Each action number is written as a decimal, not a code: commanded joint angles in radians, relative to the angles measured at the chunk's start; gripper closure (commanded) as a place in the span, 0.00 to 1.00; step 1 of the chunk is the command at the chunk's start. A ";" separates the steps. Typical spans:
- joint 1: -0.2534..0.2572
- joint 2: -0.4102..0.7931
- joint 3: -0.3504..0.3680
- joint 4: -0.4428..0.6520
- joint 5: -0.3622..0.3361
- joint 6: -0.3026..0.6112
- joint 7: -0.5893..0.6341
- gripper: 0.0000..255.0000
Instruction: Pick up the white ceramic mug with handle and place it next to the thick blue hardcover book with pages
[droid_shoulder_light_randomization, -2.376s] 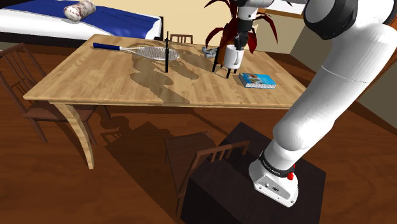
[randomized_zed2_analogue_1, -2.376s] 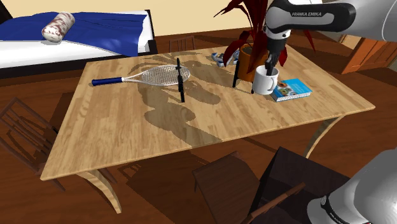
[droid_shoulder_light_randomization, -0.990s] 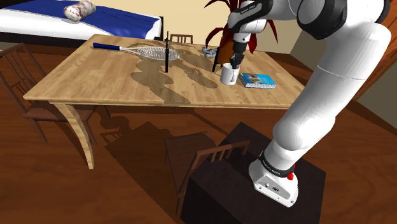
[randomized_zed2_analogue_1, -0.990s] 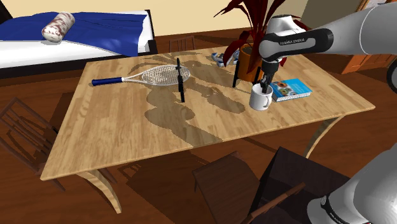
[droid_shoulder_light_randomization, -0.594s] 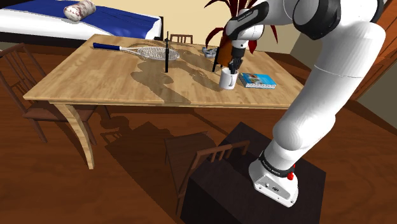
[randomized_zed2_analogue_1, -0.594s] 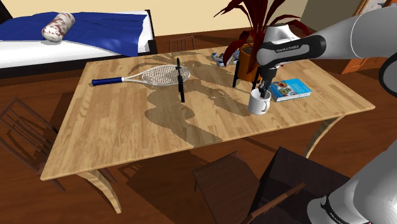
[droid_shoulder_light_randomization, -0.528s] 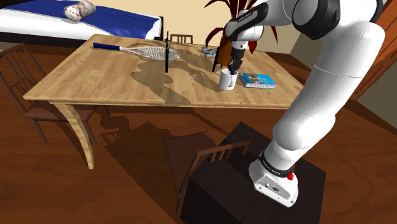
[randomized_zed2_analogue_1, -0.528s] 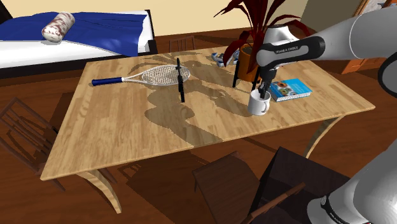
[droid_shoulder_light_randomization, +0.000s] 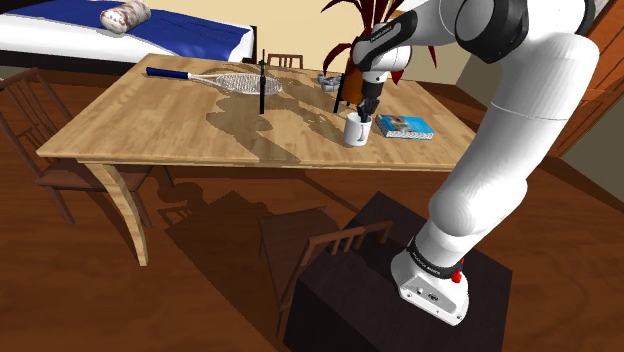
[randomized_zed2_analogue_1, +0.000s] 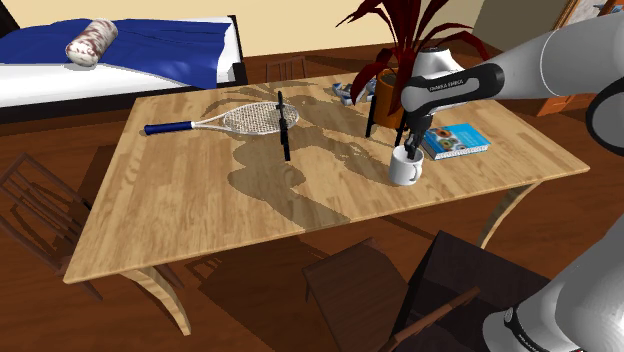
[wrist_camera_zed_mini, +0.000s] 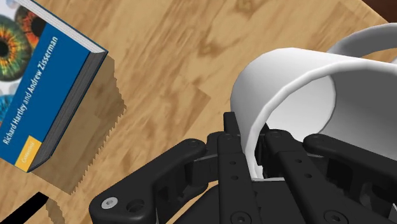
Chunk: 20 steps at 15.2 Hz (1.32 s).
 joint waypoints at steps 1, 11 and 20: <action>0.000 0.000 0.000 0.000 0.000 0.000 0.000 1.00; 0.004 -0.034 -0.001 0.064 -0.011 -0.096 0.008 0.00; 0.005 -0.041 0.000 0.083 -0.014 -0.122 0.010 0.00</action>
